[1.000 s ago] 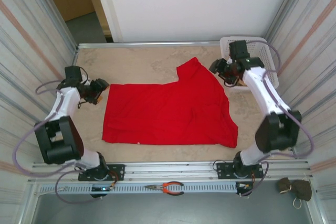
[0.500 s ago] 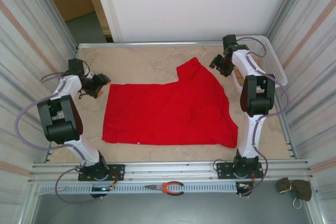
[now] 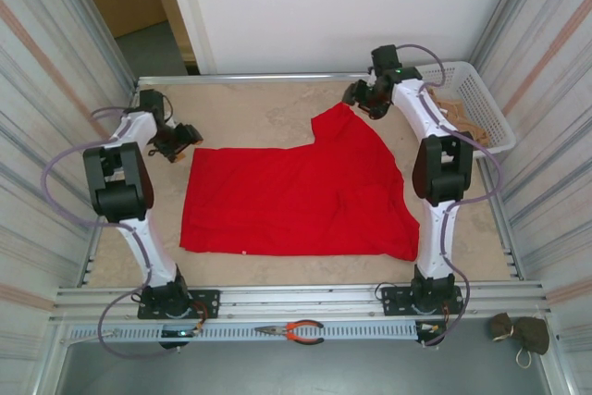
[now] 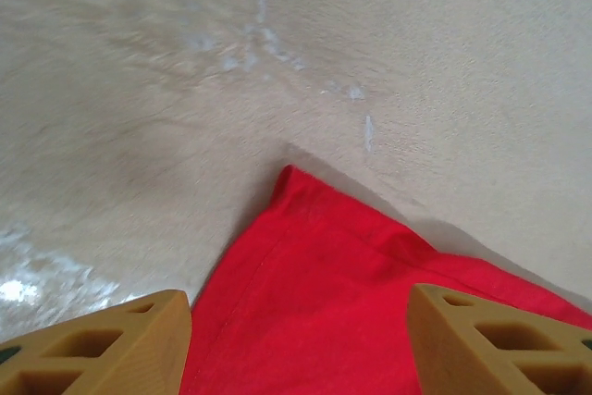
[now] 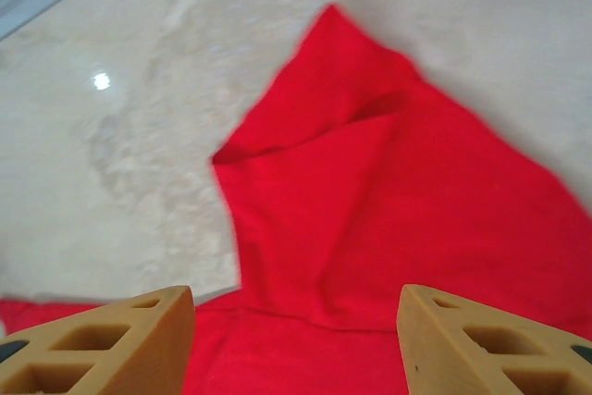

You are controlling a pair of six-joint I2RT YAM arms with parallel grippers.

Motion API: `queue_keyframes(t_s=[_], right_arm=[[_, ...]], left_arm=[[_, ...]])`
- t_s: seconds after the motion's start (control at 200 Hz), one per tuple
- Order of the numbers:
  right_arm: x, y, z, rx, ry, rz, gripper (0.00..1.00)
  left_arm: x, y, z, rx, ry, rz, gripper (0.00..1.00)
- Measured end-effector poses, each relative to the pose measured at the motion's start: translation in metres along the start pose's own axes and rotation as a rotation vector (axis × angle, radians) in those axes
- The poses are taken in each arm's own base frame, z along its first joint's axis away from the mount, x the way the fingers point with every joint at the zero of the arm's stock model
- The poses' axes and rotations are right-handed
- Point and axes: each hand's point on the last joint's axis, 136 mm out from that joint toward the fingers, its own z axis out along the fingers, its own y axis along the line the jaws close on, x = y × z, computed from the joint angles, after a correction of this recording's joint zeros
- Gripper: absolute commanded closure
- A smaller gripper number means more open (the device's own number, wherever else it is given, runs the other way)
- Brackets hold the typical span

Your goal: Fold the inside-out t-shirt

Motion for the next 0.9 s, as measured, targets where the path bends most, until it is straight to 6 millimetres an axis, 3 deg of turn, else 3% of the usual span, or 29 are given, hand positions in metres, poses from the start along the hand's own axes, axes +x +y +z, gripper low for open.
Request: queue_keyframes(t_s=[0.125,0.331,0.471,0.576,0.746,0.897], right_arm=[[-0.007,0.017,0.005,-0.035,-0.024,-0.030,0.41],[-0.012,-0.004,0.036,0.003,-0.006,-0.009,0.40],[-0.015,-0.011,0.056,0.029,0.004,-0.013,0.40],[-0.023,-0.007,0.064,0.037,-0.007,-0.036,0.40],[-0.033,-0.008,0.072,0.068,-0.035,-0.046,0.40],[-0.035,-0.016,0.087,0.096,-0.035,-0.042,0.41]], left_arm=[[-0.002,-0.012,0.010,-0.042,0.014,0.086,0.37],[-0.005,-0.020,0.022,-0.113,0.024,0.189,0.38],[0.003,-0.015,0.037,-0.158,0.061,0.232,0.39],[0.008,-0.012,0.043,-0.180,0.082,0.250,0.51],[0.009,-0.011,0.044,-0.181,0.087,0.265,0.83],[0.010,-0.010,0.045,-0.179,0.091,0.267,0.88]])
